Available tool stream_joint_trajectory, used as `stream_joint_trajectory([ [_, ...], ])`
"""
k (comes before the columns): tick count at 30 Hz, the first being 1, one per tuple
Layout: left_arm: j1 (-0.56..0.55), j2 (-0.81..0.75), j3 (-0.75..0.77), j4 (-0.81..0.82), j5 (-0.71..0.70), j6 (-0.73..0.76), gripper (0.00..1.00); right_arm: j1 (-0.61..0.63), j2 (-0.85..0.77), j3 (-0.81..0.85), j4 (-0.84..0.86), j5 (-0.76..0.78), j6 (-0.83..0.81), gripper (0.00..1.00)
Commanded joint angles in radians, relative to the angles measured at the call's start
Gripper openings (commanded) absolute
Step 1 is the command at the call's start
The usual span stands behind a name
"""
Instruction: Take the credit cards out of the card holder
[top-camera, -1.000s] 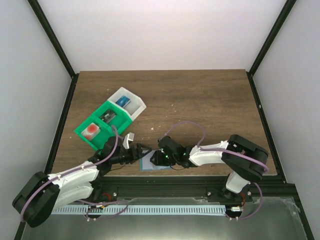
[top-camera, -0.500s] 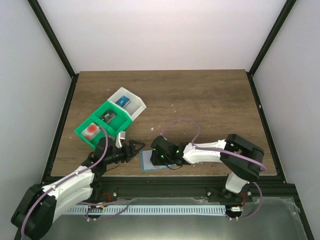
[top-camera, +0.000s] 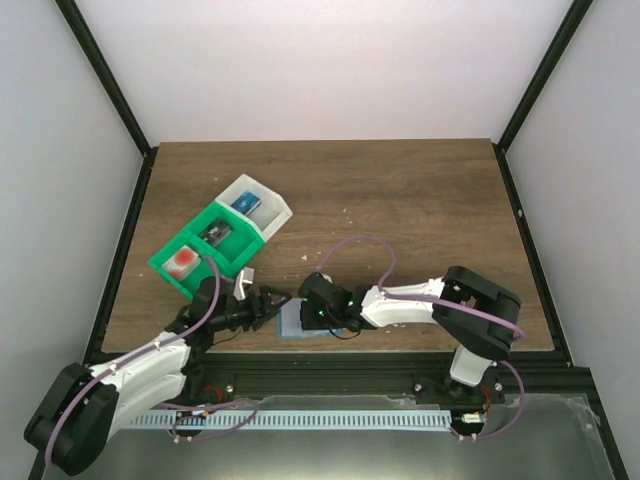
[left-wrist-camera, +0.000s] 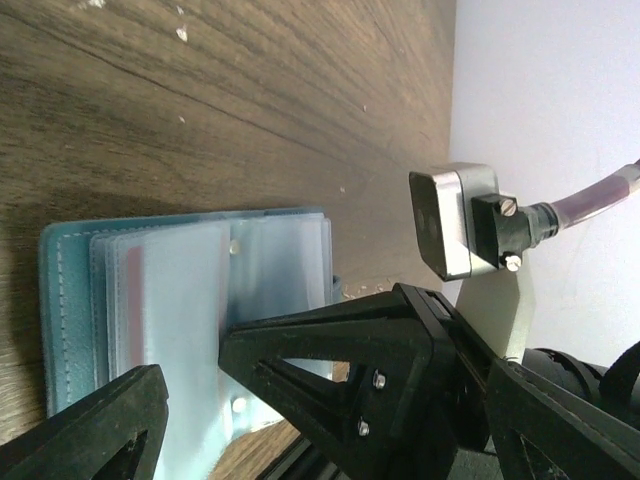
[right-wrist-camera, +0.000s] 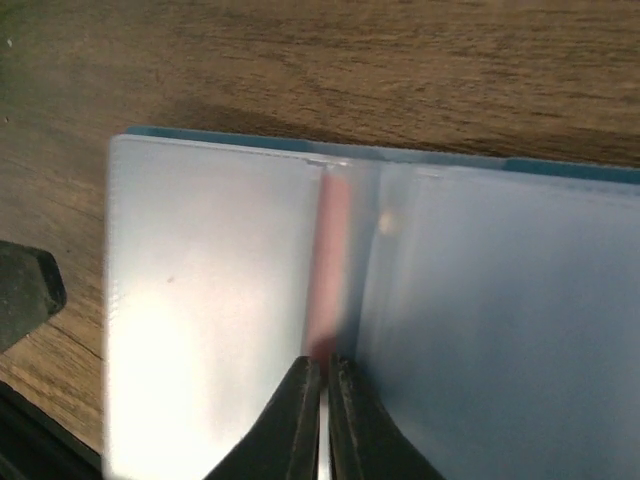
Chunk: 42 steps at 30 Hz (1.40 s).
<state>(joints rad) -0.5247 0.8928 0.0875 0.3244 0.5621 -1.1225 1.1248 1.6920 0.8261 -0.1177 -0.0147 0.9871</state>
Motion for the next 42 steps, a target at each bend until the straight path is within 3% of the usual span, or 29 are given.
stream_joint_trajectory([
  [1, 0.004, 0.031, -0.019, 0.076, 0.041, -0.006, 0.88, 0.008, 0.037, -0.047, 0.018, 0.021, 0.002, 0.04],
  [7, 0.003, 0.051, 0.000, 0.059, 0.034, 0.021, 0.88, 0.008, 0.034, -0.069, 0.046, 0.020, 0.003, 0.00],
  [34, 0.000, 0.052, 0.001, 0.016, 0.001, 0.035, 0.89, 0.008, 0.018, -0.101, 0.082, 0.013, 0.008, 0.00],
  [42, -0.008, 0.101, -0.008, 0.081, 0.022, 0.015, 0.89, 0.008, 0.019, -0.101, 0.083, 0.013, 0.007, 0.01],
])
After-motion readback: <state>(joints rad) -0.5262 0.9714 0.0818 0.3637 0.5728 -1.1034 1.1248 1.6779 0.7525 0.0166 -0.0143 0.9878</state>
